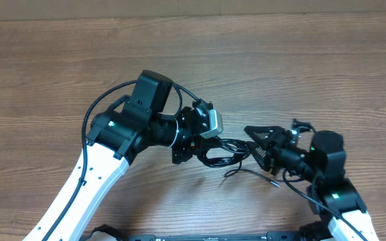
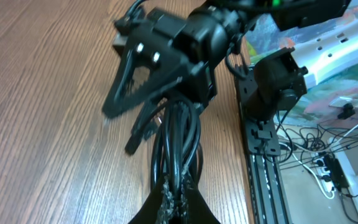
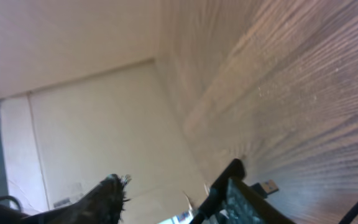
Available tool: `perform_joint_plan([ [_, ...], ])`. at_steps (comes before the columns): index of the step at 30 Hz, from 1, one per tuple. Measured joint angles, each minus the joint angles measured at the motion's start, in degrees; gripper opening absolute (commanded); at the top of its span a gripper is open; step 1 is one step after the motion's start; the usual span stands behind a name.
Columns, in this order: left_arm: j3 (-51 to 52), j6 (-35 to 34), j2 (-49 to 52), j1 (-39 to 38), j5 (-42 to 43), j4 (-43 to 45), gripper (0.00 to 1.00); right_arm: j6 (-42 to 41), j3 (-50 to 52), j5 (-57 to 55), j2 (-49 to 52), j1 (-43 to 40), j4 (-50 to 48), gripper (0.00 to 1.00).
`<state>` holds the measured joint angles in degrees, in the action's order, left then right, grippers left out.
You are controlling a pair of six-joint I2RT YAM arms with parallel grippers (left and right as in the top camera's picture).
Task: Untangle cables
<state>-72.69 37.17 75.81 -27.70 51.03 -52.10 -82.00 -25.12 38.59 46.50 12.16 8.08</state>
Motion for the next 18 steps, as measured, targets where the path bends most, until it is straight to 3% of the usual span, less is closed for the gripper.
perform_joint_plan([
  [5,0.00,-0.94,-0.02,0.00,-1.09,-0.42,0.04,-0.33,0.00,0.02,5.53,2.19,-0.37,0.47],
  [9,0.00,-4.15,-0.02,-0.04,-8.11,-0.59,0.04,0.35,0.00,-0.07,7.87,2.12,-0.35,0.44],
  [10,0.00,-5.42,-0.02,-0.04,-10.32,-0.61,0.04,0.61,0.00,-0.07,8.02,2.12,-0.35,0.47],
  [12,0.00,-7.32,-0.02,-0.04,-13.42,-0.61,0.04,1.33,0.00,-0.31,8.09,2.12,-0.50,0.62],
  [16,0.00,-9.46,-0.02,-0.04,-16.55,-0.28,0.04,3.28,0.04,-0.94,8.11,2.12,-1.29,0.75],
  [18,0.00,-10.27,-0.02,-0.04,-17.22,0.37,0.04,4.17,0.04,-1.25,8.11,2.12,-1.55,0.91],
])
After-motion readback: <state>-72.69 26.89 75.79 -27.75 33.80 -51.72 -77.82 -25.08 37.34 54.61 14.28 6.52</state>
